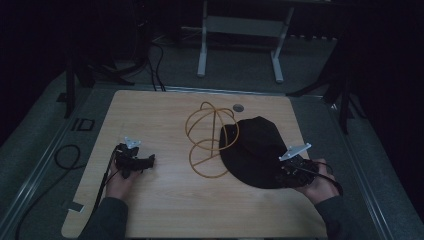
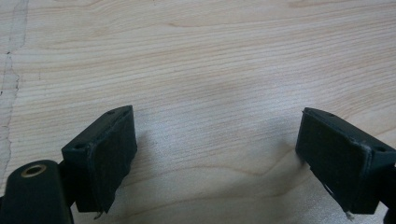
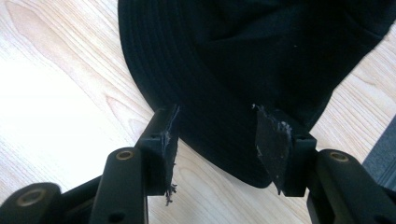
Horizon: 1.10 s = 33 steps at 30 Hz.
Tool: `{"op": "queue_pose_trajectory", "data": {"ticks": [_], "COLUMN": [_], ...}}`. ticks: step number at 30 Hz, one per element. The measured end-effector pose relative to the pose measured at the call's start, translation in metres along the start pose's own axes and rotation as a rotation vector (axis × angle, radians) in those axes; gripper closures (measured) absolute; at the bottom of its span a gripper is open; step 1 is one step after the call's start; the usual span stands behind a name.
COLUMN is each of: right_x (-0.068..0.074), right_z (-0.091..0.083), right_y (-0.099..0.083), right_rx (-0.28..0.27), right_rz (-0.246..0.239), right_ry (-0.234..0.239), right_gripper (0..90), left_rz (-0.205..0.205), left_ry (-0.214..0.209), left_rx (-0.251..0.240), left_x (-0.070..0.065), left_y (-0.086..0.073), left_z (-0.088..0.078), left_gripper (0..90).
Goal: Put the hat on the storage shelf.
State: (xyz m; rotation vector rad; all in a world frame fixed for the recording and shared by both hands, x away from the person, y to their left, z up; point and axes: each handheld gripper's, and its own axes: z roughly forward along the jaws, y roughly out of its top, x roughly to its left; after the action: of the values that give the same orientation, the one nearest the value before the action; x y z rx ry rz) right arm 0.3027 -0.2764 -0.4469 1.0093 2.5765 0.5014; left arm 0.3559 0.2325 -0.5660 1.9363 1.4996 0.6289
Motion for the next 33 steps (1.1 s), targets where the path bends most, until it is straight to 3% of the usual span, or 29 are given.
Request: {"op": "queue_pose_trajectory", "data": {"ticks": [7, 14, 27, 33], "right_x": [-0.011, -0.022, -0.038, -0.049], "right_z": [-0.005, -0.007, -0.002, -0.002], "right_y": [0.003, 0.006, 0.026, 0.038], "right_rx": [0.007, 0.016, 0.049, 0.060], "right_rz": [0.014, 0.043, 0.037, 0.032], "right_ry": [-0.041, -0.053, -0.033, 0.000], "right_gripper": [47.0, 45.0, 43.0, 44.0], "left_rz": [0.001, 0.000, 0.001, 0.000], "left_ry": [0.000, 0.000, 0.000, 0.000], "left_rx": [0.000, 0.000, 0.000, 0.001], "left_x": [0.000, 0.000, 0.000, 0.000], "left_y": [0.000, 0.000, 0.000, 0.000], "left_z": [0.000, 0.000, 0.000, 0.000], "left_gripper": [12.6, 12.6, 12.6, 12.6]}}
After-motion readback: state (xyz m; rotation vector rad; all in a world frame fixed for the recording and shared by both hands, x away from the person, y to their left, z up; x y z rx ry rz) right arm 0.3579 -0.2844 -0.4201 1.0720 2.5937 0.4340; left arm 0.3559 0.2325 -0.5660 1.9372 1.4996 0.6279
